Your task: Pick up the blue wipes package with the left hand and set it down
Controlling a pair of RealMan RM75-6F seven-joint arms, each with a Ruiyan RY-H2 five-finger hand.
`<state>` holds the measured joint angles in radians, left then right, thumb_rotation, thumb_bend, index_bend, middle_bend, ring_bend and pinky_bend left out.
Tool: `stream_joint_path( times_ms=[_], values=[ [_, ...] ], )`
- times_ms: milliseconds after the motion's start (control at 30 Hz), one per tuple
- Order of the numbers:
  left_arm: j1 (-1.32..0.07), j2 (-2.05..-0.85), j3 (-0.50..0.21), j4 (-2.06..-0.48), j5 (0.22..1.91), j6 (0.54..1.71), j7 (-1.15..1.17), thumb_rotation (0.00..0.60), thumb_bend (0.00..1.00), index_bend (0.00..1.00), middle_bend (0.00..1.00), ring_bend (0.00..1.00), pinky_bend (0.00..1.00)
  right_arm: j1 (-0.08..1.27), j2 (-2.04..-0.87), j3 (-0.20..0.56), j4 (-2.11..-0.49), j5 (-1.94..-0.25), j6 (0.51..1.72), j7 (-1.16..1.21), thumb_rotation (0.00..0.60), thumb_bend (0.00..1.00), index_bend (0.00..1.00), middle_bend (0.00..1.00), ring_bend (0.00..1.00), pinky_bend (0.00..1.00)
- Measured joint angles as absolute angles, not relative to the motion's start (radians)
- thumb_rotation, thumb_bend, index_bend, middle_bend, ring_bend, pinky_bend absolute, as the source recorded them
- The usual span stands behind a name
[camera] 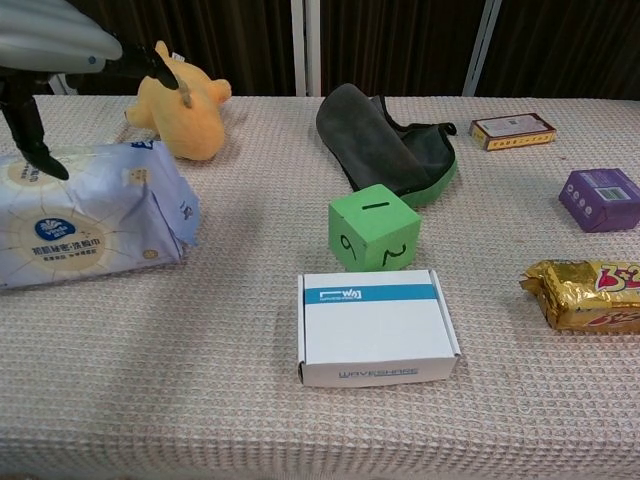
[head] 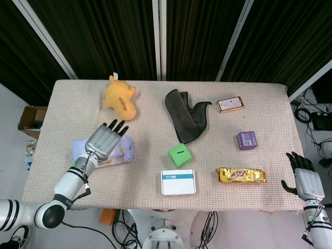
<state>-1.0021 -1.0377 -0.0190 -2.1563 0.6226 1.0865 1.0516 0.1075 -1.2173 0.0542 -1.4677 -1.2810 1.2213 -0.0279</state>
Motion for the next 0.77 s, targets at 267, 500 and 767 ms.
stream_joint_path(
  times_ms=[267, 500, 767],
  values=[
    [-0.893, -0.937, -0.002, -2.216, 0.819, 1.215, 0.924, 0.600, 0.00, 0.00, 0.00, 0.04, 0.30, 0.097, -1.228, 0.062, -1.446, -1.336, 1.294, 0.026, 0.600, 0.22, 0.00, 0.00, 0.00, 0.00],
    [-0.647, -0.951, 0.052, -1.998, 1.273, 1.427, 0.482, 0.600, 0.00, 0.00, 0.00, 0.04, 0.30, 0.080, -1.245, 0.054, -1.389, -1.441, 1.388, 0.116, 0.600, 0.22, 0.00, 0.00, 0.00, 0.00],
    [-0.316, -1.078, 0.106, -1.566, 1.423, 1.634, 0.121, 0.600, 0.00, 0.00, 0.00, 0.03, 0.26, 0.067, -1.216, 0.044, -1.412, -1.463, 1.415, 0.113, 0.600, 0.21, 0.00, 0.00, 0.00, 0.00]
  ],
)
